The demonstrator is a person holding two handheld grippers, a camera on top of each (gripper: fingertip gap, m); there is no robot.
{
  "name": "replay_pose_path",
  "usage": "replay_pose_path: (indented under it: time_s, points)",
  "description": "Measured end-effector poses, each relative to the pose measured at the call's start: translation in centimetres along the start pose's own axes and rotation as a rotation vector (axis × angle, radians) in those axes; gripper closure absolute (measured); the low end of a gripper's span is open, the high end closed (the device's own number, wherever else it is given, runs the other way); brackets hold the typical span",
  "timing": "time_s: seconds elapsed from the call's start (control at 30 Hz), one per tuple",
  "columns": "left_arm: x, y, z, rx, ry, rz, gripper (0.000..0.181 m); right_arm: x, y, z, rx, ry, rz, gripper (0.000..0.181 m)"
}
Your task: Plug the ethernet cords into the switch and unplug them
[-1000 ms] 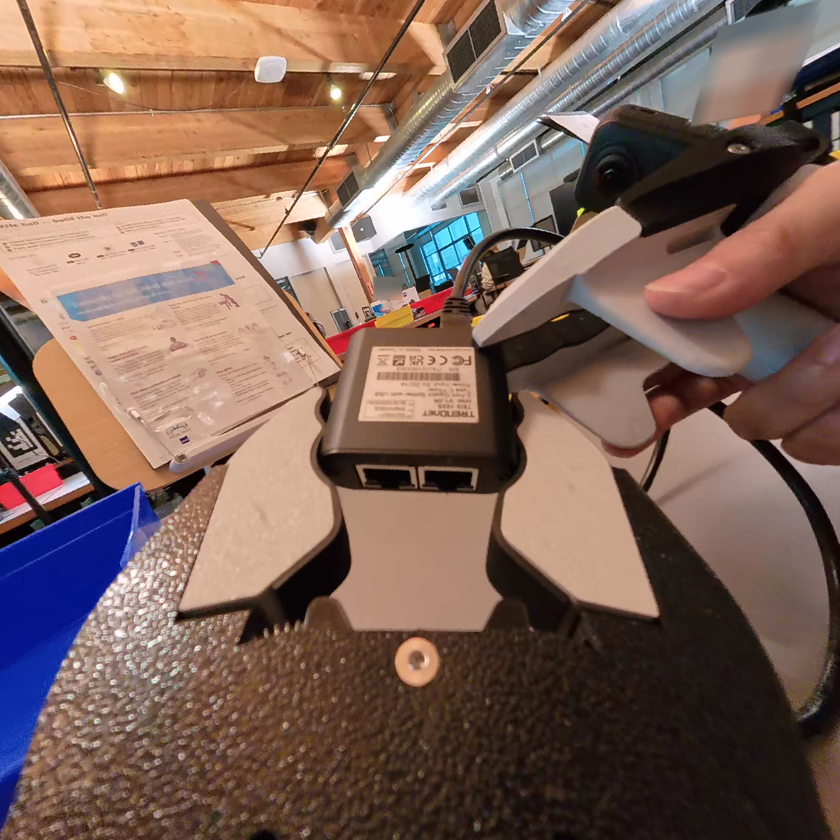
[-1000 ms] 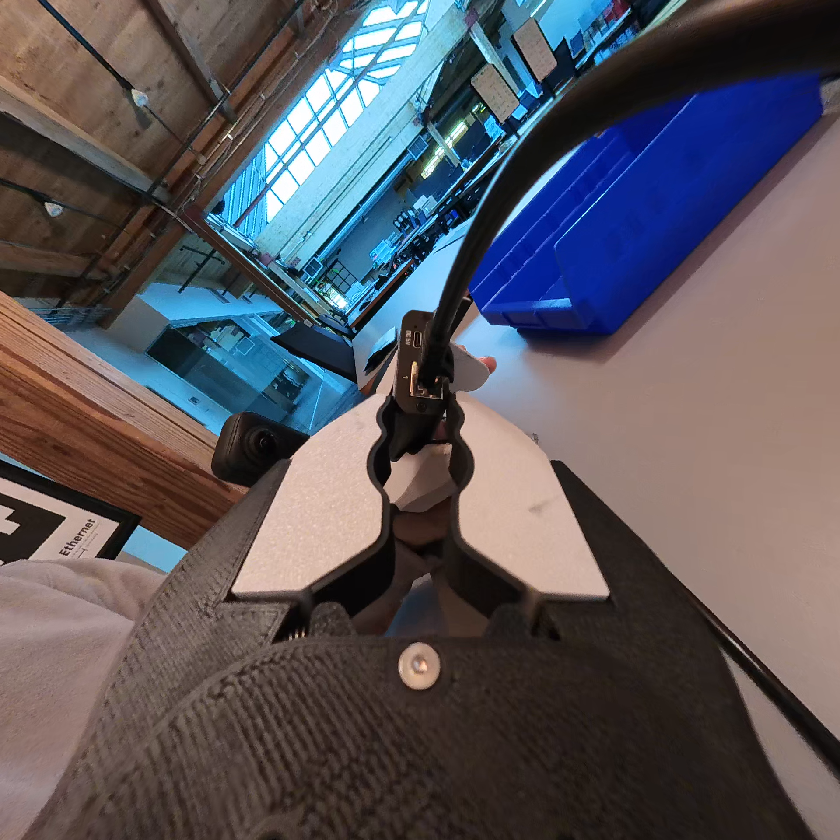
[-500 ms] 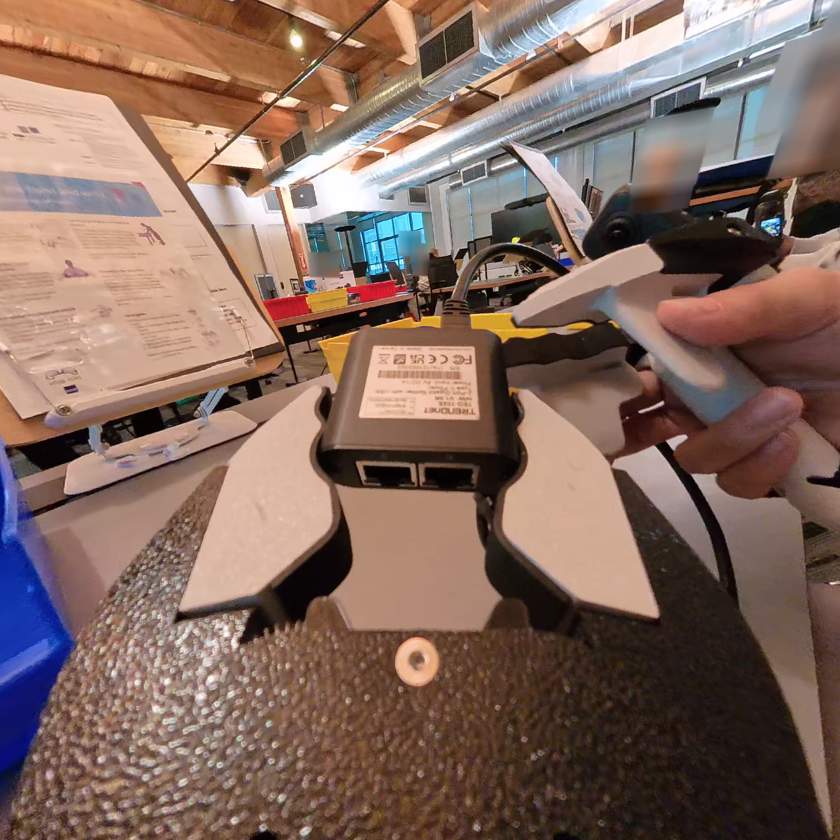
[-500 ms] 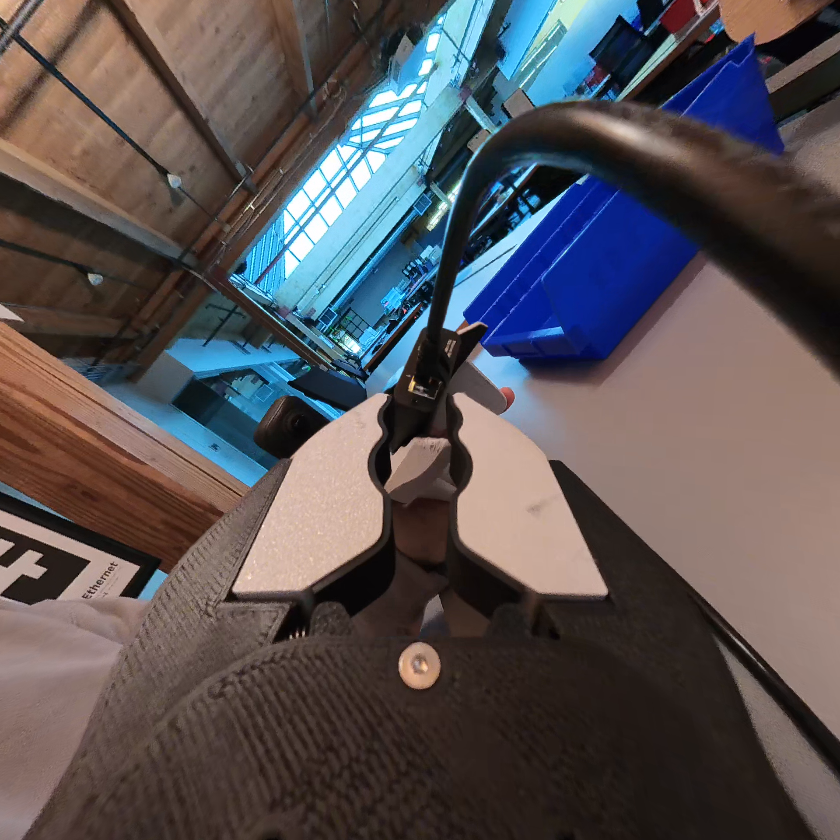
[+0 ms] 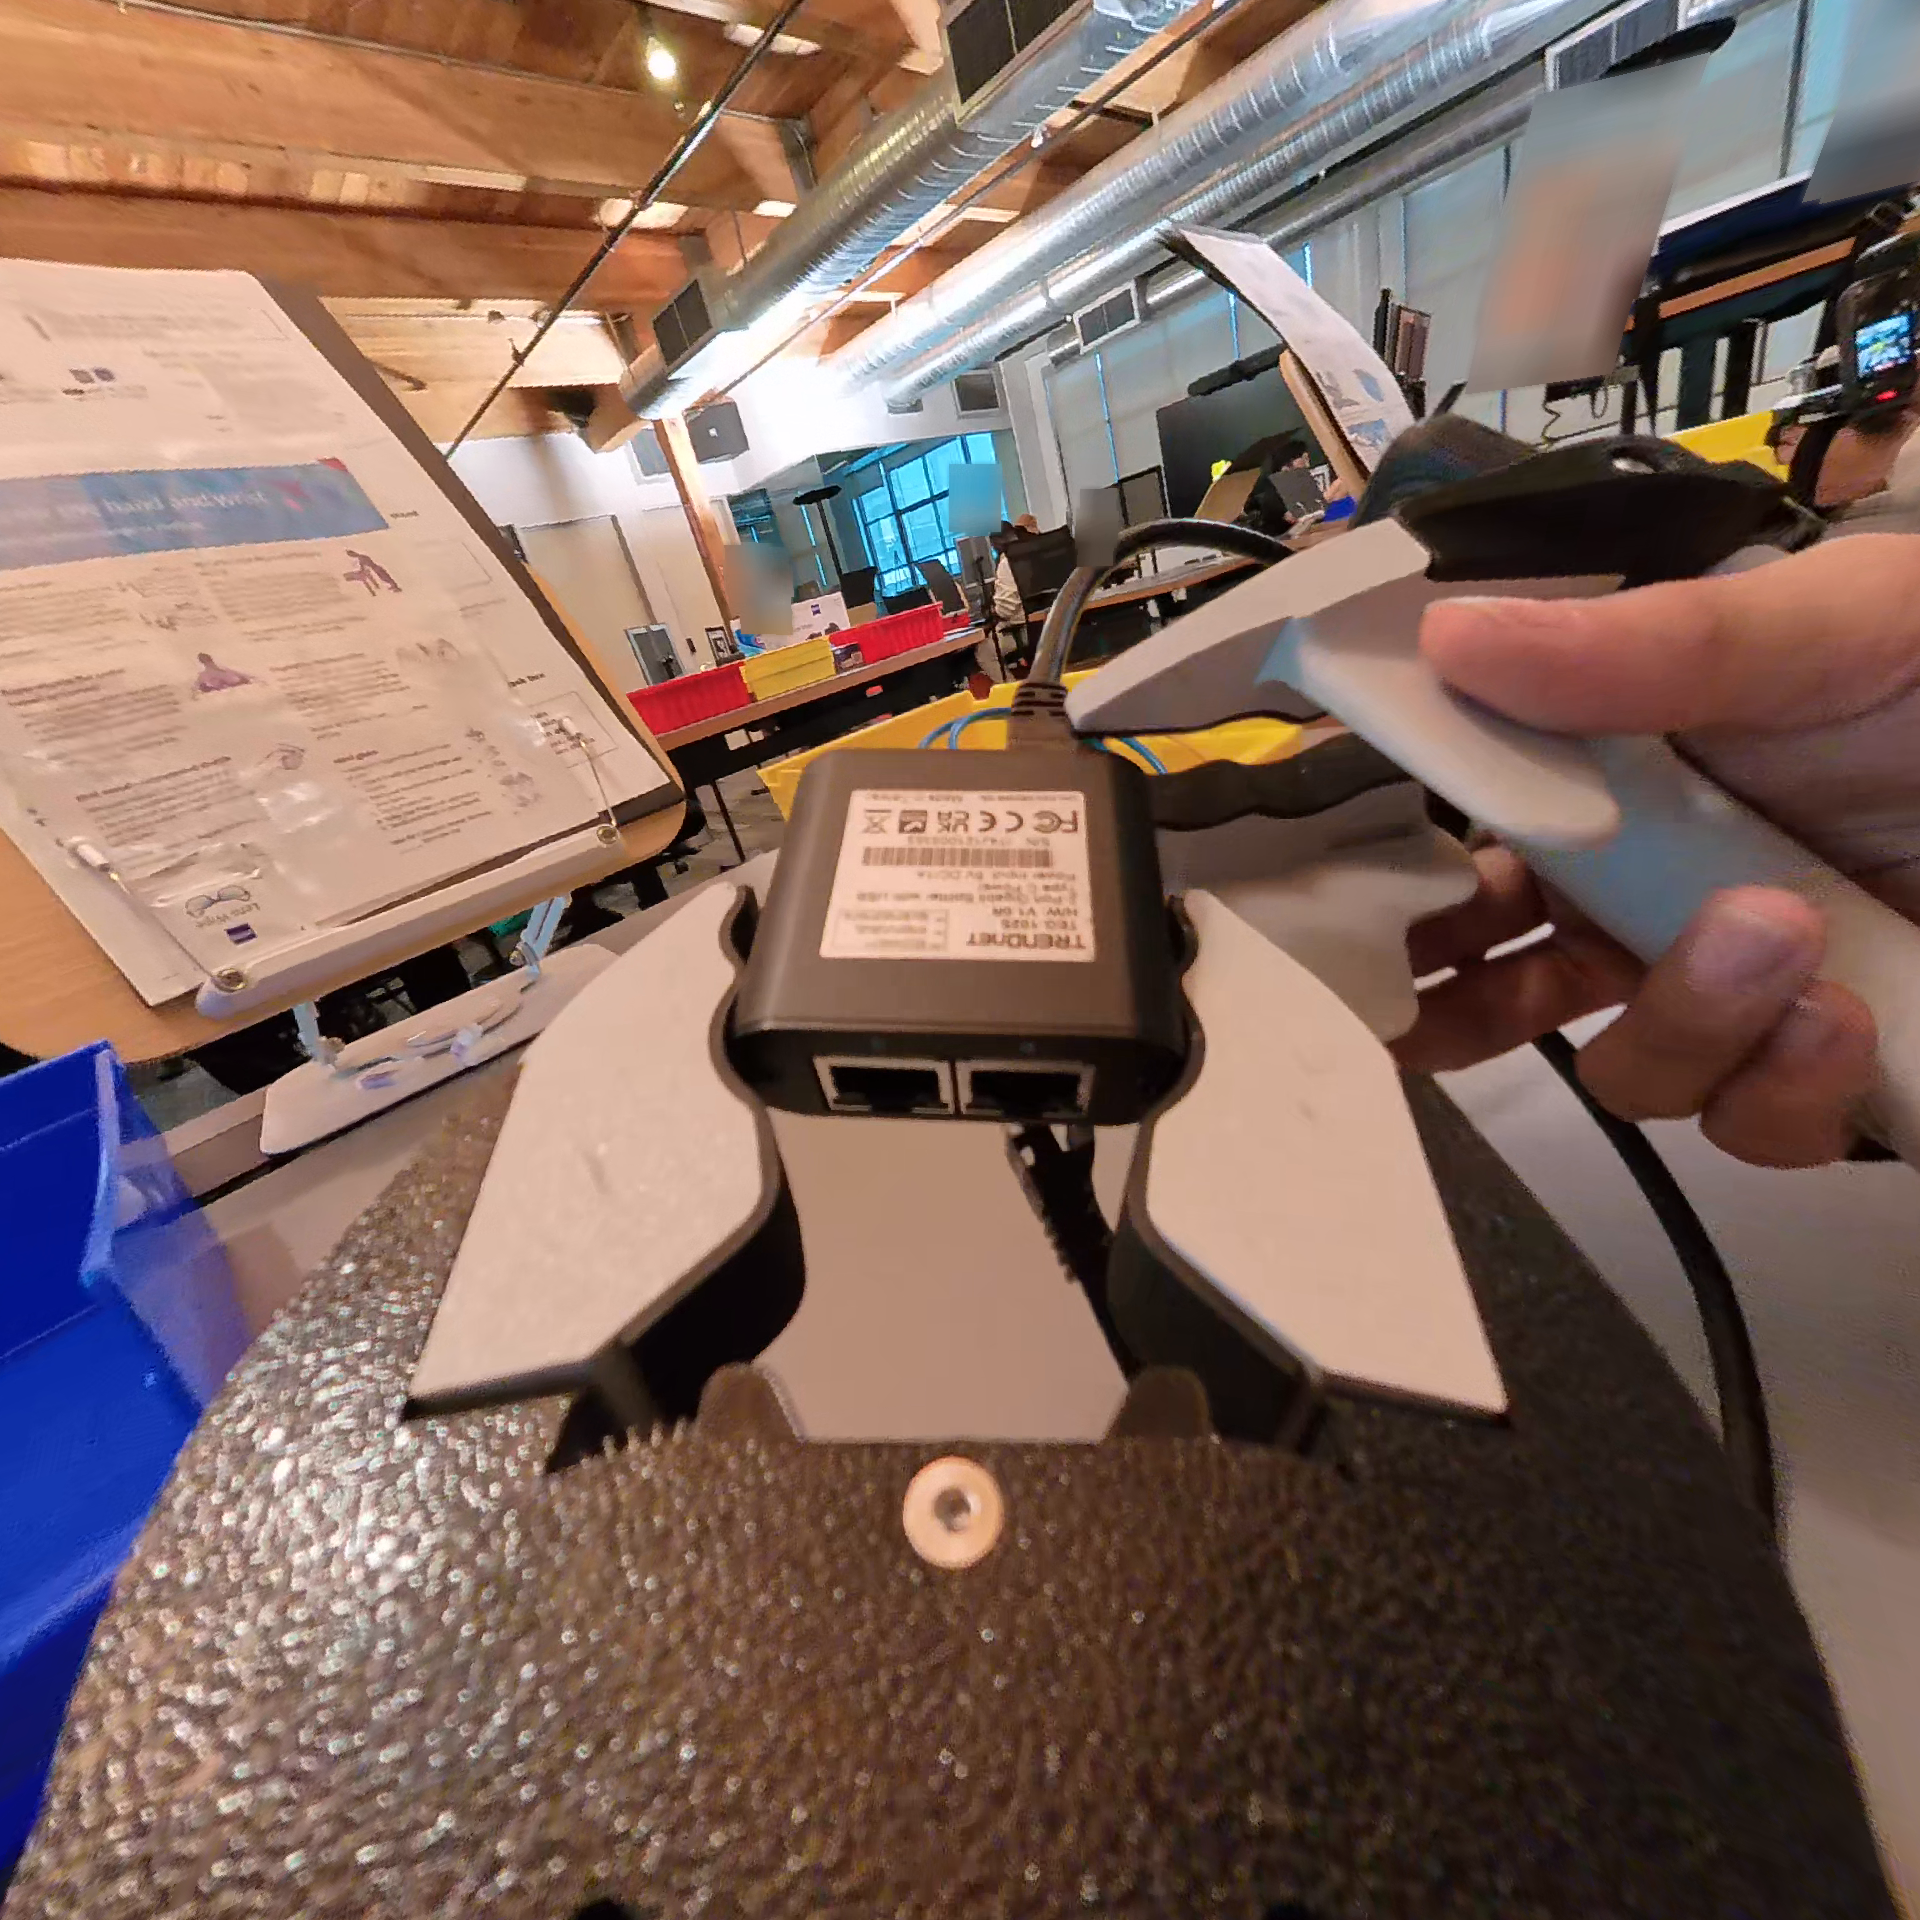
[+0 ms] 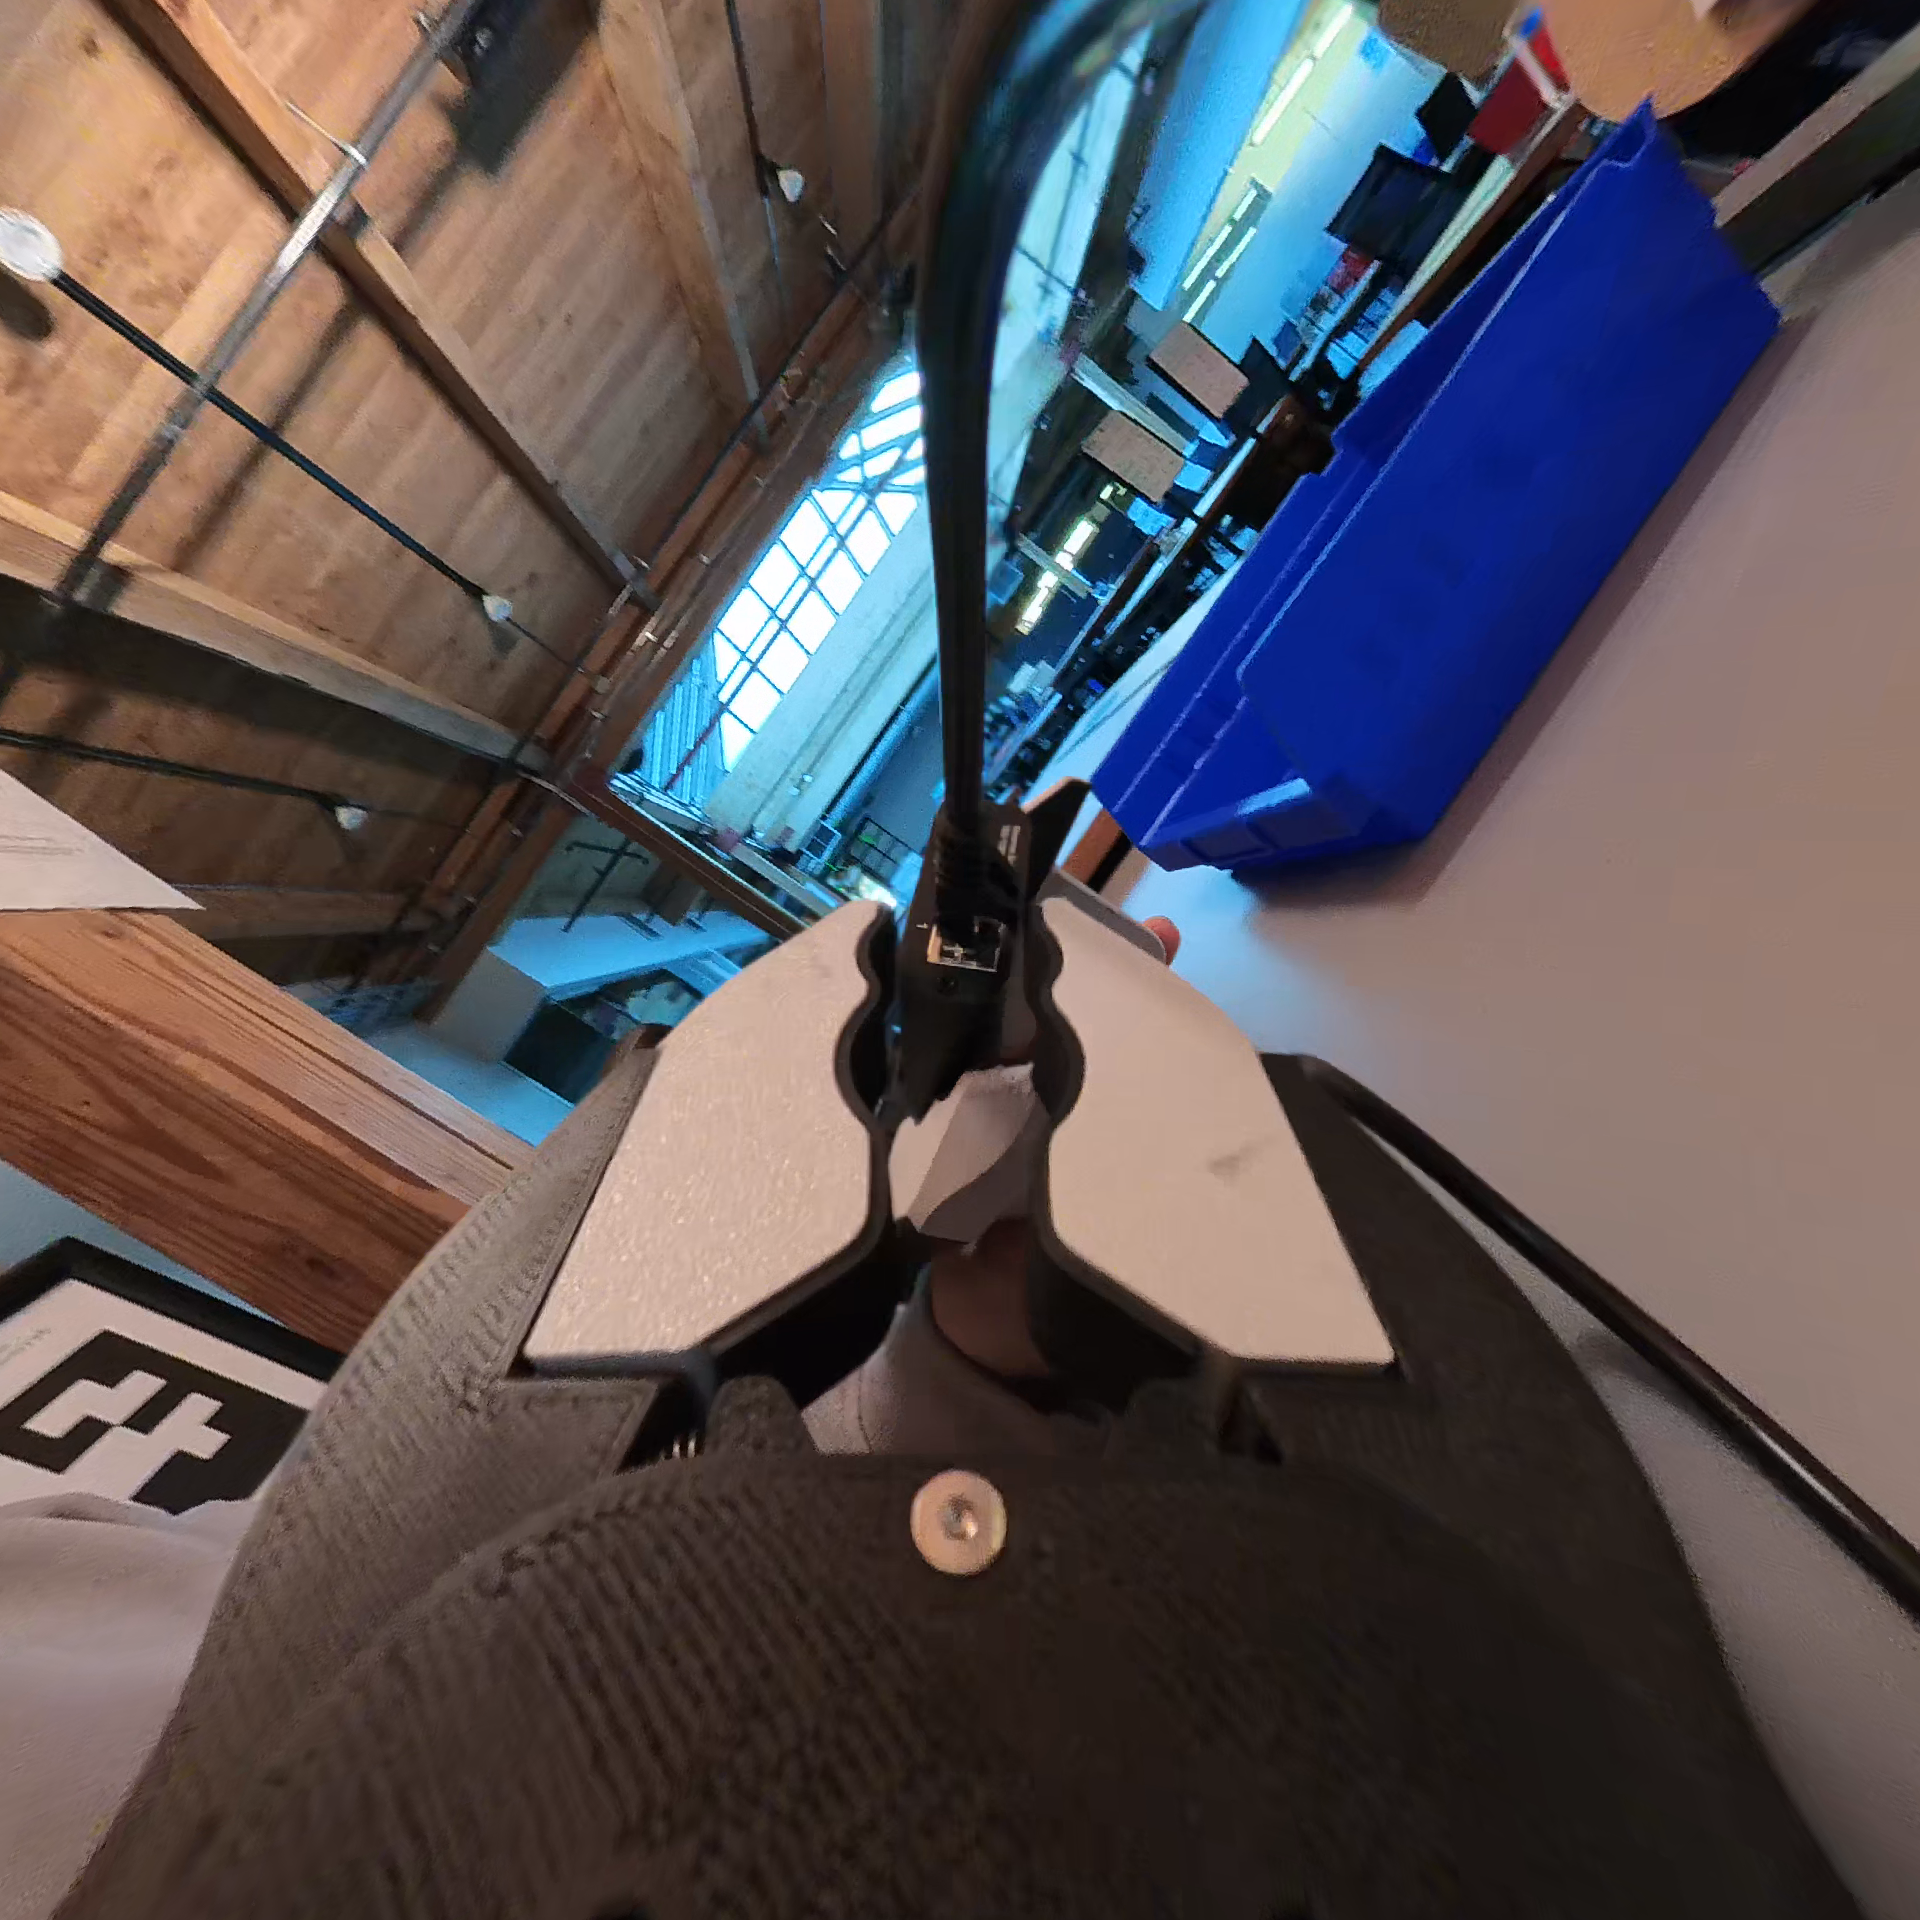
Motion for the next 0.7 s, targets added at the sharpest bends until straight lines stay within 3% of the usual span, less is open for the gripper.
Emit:
replay_pose_path:
  time_s: [0.1,0.3,0.4,0.5,0.6,0.7]
  points:
    - [-0.1,0.7,-0.2,0.021,0.033,0.005,0.108,0.0,0.6,-0.4,-0.028,0.011,-0.015,0.144]
    - [-0.5,3.5,-0.7,0.147,0.146,0.029,0.109,1.1,0.8,-4.1,-0.396,-0.01,-0.284,0.112]
    - [-0.8,4.4,-1.0,0.132,0.2,0.049,0.109,1.8,0.6,-6.2,-0.526,-0.031,-0.32,0.087]
    - [-1.0,5.0,-0.8,0.126,0.179,0.077,0.109,2.1,0.2,-6.1,-0.593,-0.079,-0.354,0.09]
    - [-1.1,5.2,-0.6,0.129,0.161,0.092,0.109,2.2,0.5,-4.6,-0.39,-0.067,-0.327,0.094]
    - [-1.1,5.2,-0.2,0.125,0.114,0.104,0.109,1.9,1.5,-4.2,-0.134,0.05,-0.198,0.122]
Point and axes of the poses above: each gripper's, where its closed fingertips meet, x out along the fingers, y out of its top, z = x × y across the jaws, the point moved 5 cm from there along -x, back along the fingers, and after that the axes turned 13 degrees about -x, right-handed, at the moved point
